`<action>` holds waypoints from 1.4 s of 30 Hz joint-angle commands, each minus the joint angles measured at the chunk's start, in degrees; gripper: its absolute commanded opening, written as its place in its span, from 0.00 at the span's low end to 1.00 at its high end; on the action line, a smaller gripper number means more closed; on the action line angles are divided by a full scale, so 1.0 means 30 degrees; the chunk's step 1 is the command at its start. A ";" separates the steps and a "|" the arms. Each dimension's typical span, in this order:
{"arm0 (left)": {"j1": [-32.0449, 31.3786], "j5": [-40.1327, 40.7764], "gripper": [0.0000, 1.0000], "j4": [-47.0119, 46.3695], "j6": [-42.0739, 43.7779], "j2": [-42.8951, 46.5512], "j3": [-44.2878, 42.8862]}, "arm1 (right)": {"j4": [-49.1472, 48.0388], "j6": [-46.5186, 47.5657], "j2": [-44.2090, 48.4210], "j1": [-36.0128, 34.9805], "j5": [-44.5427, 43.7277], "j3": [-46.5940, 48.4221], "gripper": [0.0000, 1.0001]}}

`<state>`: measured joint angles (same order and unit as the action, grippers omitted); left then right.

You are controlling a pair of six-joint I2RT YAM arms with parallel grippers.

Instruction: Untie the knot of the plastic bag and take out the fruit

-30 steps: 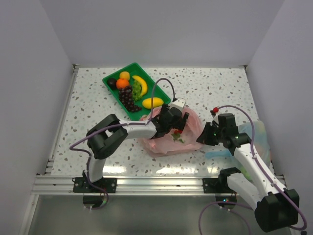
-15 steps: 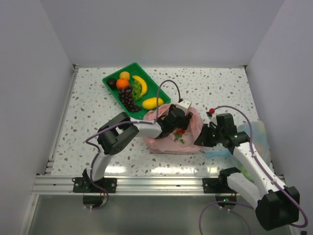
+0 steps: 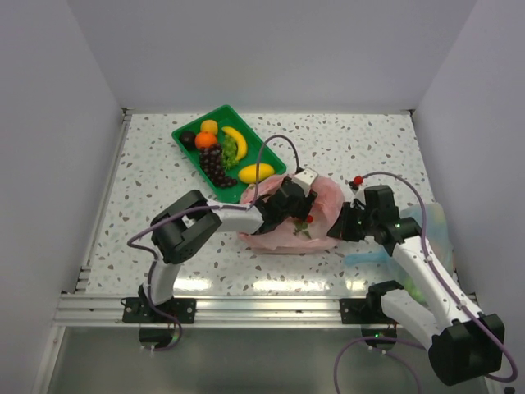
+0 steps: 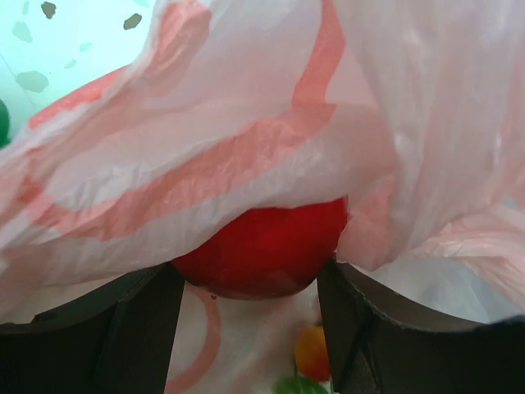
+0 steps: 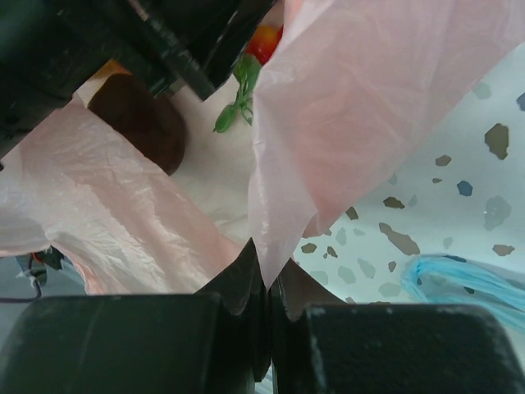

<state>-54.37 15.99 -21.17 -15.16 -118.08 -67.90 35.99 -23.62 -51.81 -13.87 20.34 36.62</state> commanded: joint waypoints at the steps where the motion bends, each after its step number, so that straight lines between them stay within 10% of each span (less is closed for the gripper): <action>1: 0.0135 -0.0524 0.24 0.0899 0.0716 0.2414 0.0337 | 0.0016 -0.0506 0.0073 -0.0094 -0.1181 0.1326 0.03; 19: -0.0597 -0.2663 0.14 0.5913 -0.0776 0.8858 0.5463 | -0.1419 -0.1942 0.0103 -0.0094 -0.3791 0.1299 0.01; 28: -0.0481 -0.1697 0.13 0.6031 -0.0895 1.2788 0.3009 | -0.1830 -0.1884 -0.0015 -0.0094 -0.3587 0.0216 0.00; 42: 0.6753 -0.0348 0.17 0.6816 -0.2330 0.8957 -0.0362 | -0.1069 -0.1562 0.0776 -0.0094 -0.3410 -0.0049 0.00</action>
<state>-37.52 14.00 -2.42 -20.51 -85.86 -65.23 32.69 -28.82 -50.48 -13.93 10.00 36.58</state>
